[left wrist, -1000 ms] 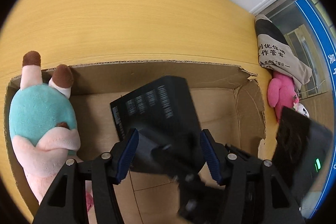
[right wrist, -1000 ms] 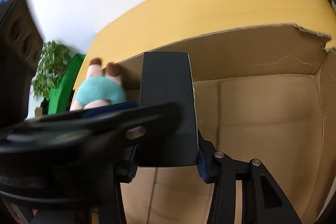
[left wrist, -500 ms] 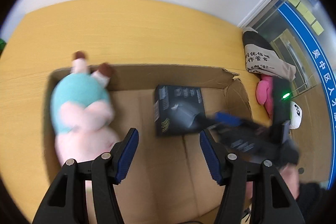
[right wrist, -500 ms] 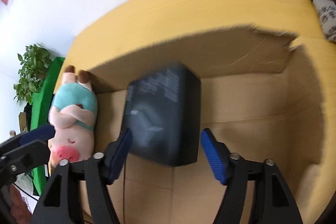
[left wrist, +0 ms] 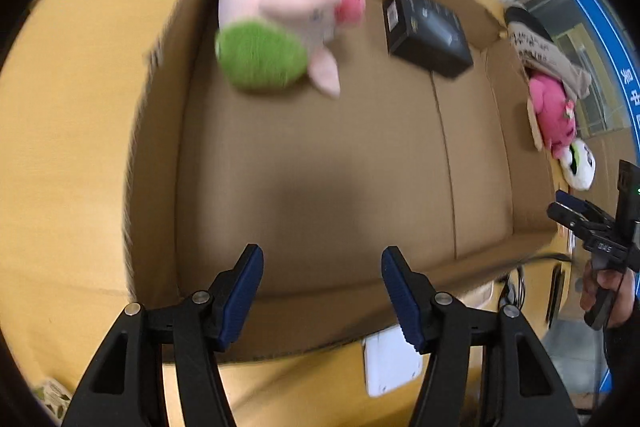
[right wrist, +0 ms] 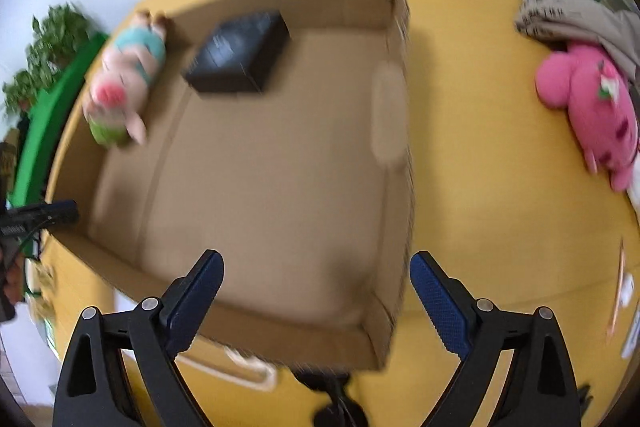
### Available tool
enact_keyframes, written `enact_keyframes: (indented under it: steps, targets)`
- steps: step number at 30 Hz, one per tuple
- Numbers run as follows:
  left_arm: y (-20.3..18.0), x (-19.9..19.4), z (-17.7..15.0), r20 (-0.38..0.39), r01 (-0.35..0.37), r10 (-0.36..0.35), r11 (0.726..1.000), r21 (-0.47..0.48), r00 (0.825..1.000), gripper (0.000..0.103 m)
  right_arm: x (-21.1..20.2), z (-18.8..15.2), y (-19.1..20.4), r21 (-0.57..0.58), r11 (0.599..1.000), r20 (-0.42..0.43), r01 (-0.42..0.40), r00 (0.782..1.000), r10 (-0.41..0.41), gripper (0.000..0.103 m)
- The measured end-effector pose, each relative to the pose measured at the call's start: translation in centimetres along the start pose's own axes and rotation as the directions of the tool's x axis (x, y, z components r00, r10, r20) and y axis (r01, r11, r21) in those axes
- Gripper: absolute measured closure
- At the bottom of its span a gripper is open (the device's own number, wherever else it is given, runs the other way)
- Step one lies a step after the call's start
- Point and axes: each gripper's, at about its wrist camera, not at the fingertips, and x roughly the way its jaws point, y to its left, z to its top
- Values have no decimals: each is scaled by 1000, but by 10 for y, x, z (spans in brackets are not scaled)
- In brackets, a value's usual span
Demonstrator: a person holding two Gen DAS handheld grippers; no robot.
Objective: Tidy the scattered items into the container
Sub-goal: 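Lift the right gripper out of the box and reach toward the black sunglasses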
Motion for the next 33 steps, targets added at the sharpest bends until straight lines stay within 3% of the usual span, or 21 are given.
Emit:
enact_keyframes:
  steps: [4,8,10,12,14,16,18,21,23,33]
  targets:
    - [-13,7,-17,-26,-37,38,998,43,999,45,21,-20,-19,35,998,-76,53,996,-50,8]
    - [-17,5,-29,-29,-28,28,999,18,999,47,23,-32,-40,99,995,-86,30,996,-21,8]
    - [-25,-2,-32,6,-73,72,997,17,997,49,10,-30,-31,40,998,-63,58,996,-55,11]
    - [-42,-28,-28,100,-109,104,993,42,990,48,-23,-22,-14,-25,999,15,44,999,-44,12]
    - [-65,-62,-25,209,-150,130,986,80,969,47,-59,-14,4,-83,995,103,56,994,-47,10]
    - [-96,-102,-23,321,-190,145,975,114,936,45,-95,-8,23,-126,991,183,53,983,-30,7]
    - [-124,-137,-25,412,-214,144,968,130,900,27,-133,-4,44,-162,986,263,39,965,5,3]
    - [-162,-180,-35,519,-241,135,960,142,844,23,-174,-8,69,-189,981,343,50,939,18,0]
    - [-179,-197,-42,539,-233,122,962,142,833,23,-194,-16,76,-183,983,370,35,928,36,0]
    - [-226,-229,-93,569,-174,56,972,156,820,23,-250,-59,82,-167,986,441,23,896,54,0]
